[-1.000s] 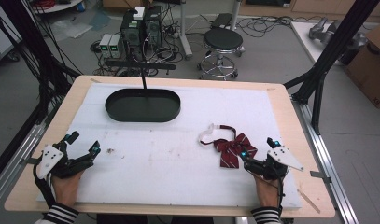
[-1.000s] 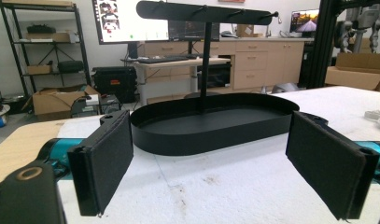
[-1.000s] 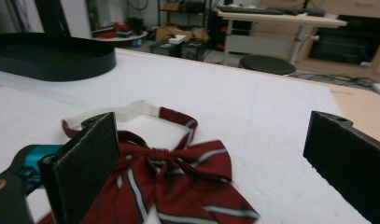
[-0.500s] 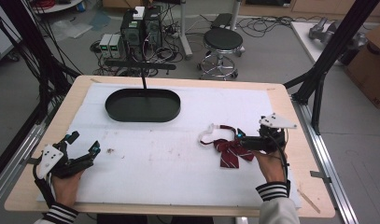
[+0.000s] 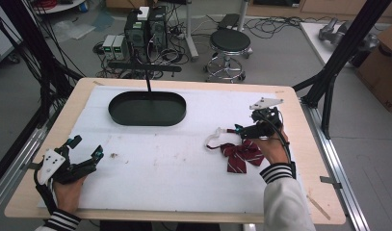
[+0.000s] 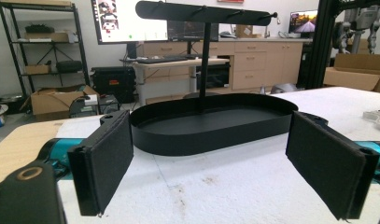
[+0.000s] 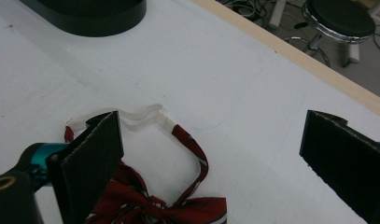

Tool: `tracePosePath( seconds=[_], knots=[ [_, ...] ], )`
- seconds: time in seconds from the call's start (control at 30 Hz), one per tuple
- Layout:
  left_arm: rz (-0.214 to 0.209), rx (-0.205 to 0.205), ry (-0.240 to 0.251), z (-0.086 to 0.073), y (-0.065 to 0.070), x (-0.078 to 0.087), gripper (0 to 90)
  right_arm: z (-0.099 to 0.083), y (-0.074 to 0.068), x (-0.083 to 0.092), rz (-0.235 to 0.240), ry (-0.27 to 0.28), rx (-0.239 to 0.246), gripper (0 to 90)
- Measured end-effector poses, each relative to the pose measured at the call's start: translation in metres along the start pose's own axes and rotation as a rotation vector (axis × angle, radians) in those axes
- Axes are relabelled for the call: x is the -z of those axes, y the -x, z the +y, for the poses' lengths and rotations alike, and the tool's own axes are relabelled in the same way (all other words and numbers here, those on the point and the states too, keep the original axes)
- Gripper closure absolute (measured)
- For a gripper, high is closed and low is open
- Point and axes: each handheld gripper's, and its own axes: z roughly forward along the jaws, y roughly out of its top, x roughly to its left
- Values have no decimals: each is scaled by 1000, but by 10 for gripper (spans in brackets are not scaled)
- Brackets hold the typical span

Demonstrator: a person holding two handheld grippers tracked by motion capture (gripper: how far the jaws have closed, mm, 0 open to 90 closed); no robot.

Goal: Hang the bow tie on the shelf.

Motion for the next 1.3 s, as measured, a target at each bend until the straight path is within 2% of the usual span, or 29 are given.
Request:
tracePosePath(
  seconds=[0.07,0.1,0.2,0.23,0.3,0.4,0.53,0.6,0.63,0.83,0.9,1.03,1.1,1.17,1.2,1.3],
  knots=[
    [1,2,0,0,0,0,152,6,1,-7,15,-5,18,49],
    [1,1,0,0,0,0,152,10,2,-11,23,-23,22,50],
    [1,0,0,0,0,0,152,18,2,-23,59,-68,74,50],
    [1,0,0,0,0,0,152,18,2,-23,59,-68,74,50],
    [0,0,1,0,0,0,152,25,2,-37,94,-126,116,58],
    [-1,1,-1,0,0,0,152,27,0,-51,118,-160,149,66],
    [-7,-1,1,0,0,0,152,24,0,-64,136,-195,144,68],
    [-10,-3,1,0,0,0,152,21,0,-74,175,-246,152,160],
    [-11,-3,0,0,0,0,152,21,0,-76,175,-256,165,160],
    [-10,-3,3,0,0,0,152,18,-1,-88,219,-280,157,165],
    [-10,-3,3,0,0,1,153,16,-3,-92,220,-306,167,182],
    [-13,-2,5,0,0,1,153,15,-6,-100,224,-349,228,245],
    [-13,-2,5,0,0,1,152,14,-7,-102,232,-365,241,272],
    [-13,-2,4,0,0,1,152,14,-8,-103,232,-368,252,277],
    [-13,-1,5,0,0,1,153,13,-9,-106,237,-379,262,318],
    [-13,-2,5,0,0,1,152,14,-11,-107,233,-387,283,360]
  ],
)
